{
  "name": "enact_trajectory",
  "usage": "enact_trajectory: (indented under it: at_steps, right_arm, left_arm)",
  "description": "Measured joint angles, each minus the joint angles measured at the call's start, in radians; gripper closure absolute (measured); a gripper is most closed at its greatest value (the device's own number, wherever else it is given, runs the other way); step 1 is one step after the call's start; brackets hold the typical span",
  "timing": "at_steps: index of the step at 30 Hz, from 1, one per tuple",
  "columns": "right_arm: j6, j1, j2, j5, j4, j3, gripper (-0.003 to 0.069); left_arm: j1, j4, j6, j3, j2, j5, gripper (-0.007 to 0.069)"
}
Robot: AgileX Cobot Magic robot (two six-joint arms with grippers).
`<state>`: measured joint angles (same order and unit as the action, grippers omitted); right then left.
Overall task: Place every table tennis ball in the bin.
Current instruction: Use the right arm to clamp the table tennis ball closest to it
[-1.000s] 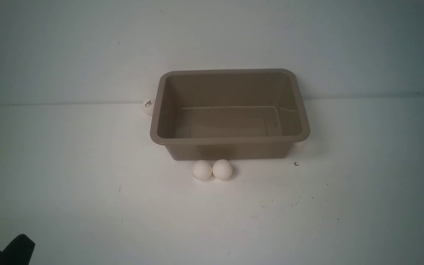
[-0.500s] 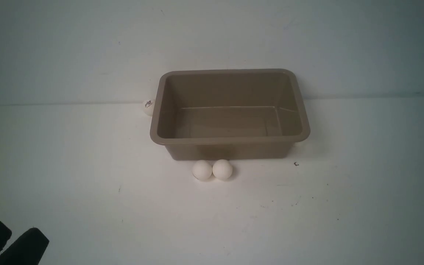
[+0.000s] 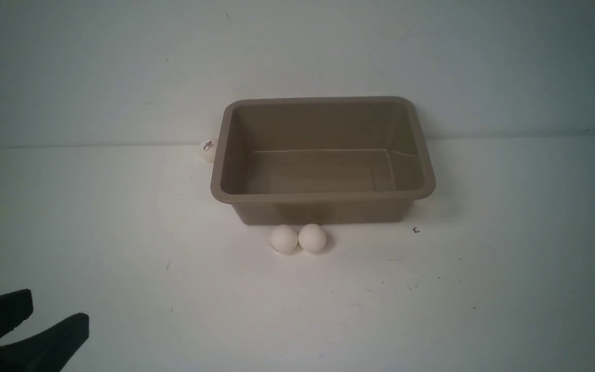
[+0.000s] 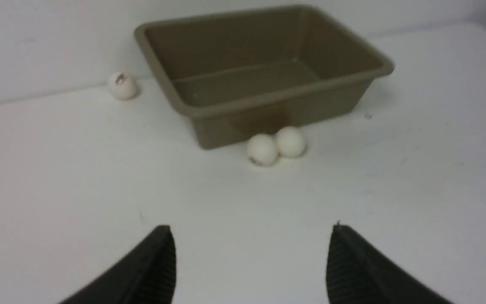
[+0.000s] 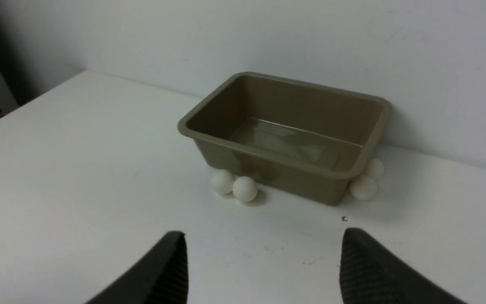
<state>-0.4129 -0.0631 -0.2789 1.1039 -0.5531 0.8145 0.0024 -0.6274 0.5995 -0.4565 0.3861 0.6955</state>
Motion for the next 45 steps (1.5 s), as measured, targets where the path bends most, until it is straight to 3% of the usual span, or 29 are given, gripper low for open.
enact_trajectory:
  at_steps: [7, 14, 20, 30, 39, 45]
  right_arm:
    - [-0.092, 0.0, -0.117, 0.01, -0.106, 0.0, 0.0216]
    - [-0.235, 0.0, -0.35, -0.02, -0.087, 0.0, 0.0216]
    - [-0.412, 0.0, -0.541, -0.065, 0.004, 0.0, 0.0216]
    - [-0.465, 0.0, -0.882, -0.252, 0.018, 0.059, 0.0216]
    - [-0.482, 0.005, -1.194, -0.087, 0.015, 0.354, 0.0216]
    - [-0.511, 0.093, -1.303, 0.013, -0.041, 0.497, 0.0226]
  left_arm:
    - [0.0, 0.161, -0.08, -0.098, 0.137, 0.014, 0.0188]
    - [0.0, 0.17, 0.026, -0.198, 0.247, 0.017, 0.0188]
    - [0.0, 0.106, 0.11, -0.237, 0.297, 0.017, 0.0188]
    - [0.0, -0.045, 0.159, -0.238, 0.301, 0.012, 0.0188]
    - [0.0, -0.094, 0.19, -0.238, 0.301, 0.003, 0.0188]
    - [0.0, -0.095, 0.212, -0.238, 0.301, 0.002, 0.0188]
